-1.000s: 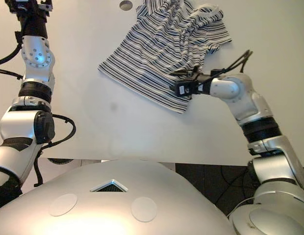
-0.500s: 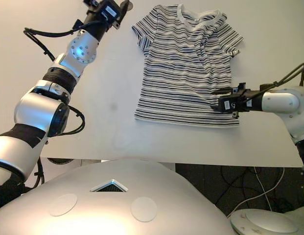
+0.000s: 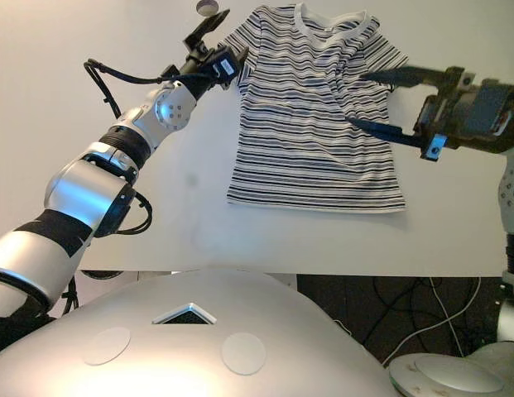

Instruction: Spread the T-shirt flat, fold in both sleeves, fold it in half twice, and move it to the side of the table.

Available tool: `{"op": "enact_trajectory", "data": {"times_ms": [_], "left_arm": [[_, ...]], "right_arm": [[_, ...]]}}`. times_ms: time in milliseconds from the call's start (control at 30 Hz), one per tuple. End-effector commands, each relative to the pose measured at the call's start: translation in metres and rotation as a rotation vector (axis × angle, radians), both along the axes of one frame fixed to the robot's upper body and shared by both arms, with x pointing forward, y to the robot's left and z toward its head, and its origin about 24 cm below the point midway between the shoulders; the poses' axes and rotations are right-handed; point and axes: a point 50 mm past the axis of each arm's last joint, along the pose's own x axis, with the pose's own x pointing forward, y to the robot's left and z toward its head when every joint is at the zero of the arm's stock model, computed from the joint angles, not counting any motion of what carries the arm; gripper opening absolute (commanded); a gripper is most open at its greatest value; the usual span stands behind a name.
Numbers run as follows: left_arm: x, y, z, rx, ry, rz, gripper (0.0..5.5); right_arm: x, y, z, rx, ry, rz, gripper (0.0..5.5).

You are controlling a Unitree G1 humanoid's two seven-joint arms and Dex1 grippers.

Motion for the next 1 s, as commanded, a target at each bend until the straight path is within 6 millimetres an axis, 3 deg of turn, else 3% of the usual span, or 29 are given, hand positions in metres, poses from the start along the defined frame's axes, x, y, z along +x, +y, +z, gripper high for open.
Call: {"op": "enact_trajectory", "data": {"times_ms": [33, 233, 367, 567, 733, 800, 900, 1000], "left_arm": [[-0.018, 0.011, -0.032, 0.116, 0.074, -0.009, 3.59], [-0.038, 0.023, -0.058, 0.245, 0.113, -0.058, 3.59], [-0.039, 0.036, -0.059, 0.362, 0.036, -0.112, 3.59], [-0.043, 0.059, -0.055, 0.429, -0.073, -0.180, 3.59], [-0.044, 0.069, -0.033, 0.182, -0.079, -0.145, 3.59], [-0.046, 0.074, -0.022, 0.059, -0.078, -0.117, 3.59], [-0.049, 0.080, 0.000, -0.143, -0.101, -0.081, 3.59], [-0.052, 0.090, 0.034, -0.372, -0.163, -0.045, 3.59]], "right_arm": [[0.009, 0.004, 0.013, 0.060, -0.064, -0.051, 2.31], [0.037, 0.003, 0.007, 0.066, -0.086, -0.246, 2.31], [0.070, -0.003, -0.016, -0.076, -0.100, -0.494, 2.31], [0.107, 0.040, -0.050, -0.238, -0.197, -0.569, 2.31], [0.138, 0.120, -0.089, -0.489, -0.404, -0.474, 2.31], [0.142, 0.139, -0.097, -0.522, -0.451, -0.438, 2.31], [0.146, 0.146, -0.108, -0.575, -0.473, -0.424, 2.31], [0.149, 0.136, -0.123, -0.678, -0.487, -0.444, 2.31]]}}
